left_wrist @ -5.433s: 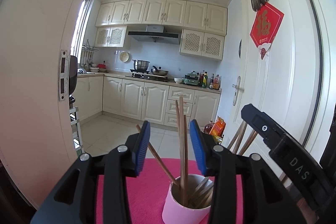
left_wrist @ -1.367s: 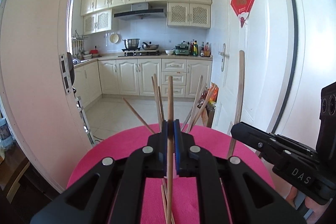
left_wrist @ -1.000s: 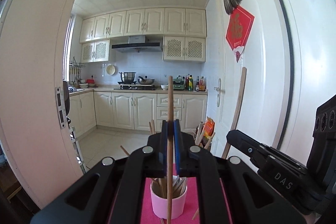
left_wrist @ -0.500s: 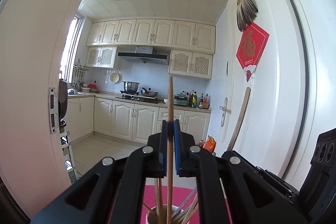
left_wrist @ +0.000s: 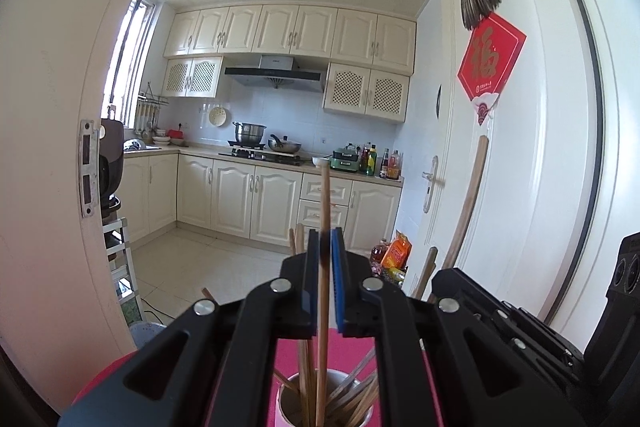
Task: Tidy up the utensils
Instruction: 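Open both grippers to drop the chopsticks into the pink cup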
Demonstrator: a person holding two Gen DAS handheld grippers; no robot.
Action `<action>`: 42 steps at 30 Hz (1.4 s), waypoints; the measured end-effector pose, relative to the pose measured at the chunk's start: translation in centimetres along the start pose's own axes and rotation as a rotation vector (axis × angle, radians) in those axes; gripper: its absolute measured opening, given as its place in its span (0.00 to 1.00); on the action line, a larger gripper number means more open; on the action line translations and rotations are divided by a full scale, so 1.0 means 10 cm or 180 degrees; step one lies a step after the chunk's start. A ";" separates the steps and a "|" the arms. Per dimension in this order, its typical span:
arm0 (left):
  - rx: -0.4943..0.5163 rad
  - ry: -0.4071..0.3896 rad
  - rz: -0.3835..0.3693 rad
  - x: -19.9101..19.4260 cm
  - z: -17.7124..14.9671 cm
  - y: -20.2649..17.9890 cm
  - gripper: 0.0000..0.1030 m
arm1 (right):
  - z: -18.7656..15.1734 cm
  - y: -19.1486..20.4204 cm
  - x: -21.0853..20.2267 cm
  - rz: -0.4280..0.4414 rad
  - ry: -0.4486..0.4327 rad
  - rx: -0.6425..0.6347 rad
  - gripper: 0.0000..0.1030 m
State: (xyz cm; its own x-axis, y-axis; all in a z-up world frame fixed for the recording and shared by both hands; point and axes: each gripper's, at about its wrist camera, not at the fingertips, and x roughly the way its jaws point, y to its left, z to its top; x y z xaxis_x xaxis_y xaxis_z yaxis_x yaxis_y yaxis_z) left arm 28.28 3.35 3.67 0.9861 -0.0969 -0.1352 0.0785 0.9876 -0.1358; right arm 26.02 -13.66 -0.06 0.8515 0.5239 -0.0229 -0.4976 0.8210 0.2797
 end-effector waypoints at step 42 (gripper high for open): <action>0.0142 0.0324 0.0406 -0.66 0.06 0.20 0.39 | 0.09 0.20 -0.31 -0.0313 0.0285 -0.0022 0.32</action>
State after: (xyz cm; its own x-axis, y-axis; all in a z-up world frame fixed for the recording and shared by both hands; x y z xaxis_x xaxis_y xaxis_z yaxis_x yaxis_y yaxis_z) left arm 22.06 6.06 4.91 0.9686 0.0197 -0.2477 -0.0376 0.9970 -0.0680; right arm 22.49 -13.82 1.44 0.8782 0.4587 -0.1355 -0.4138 0.8708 0.2654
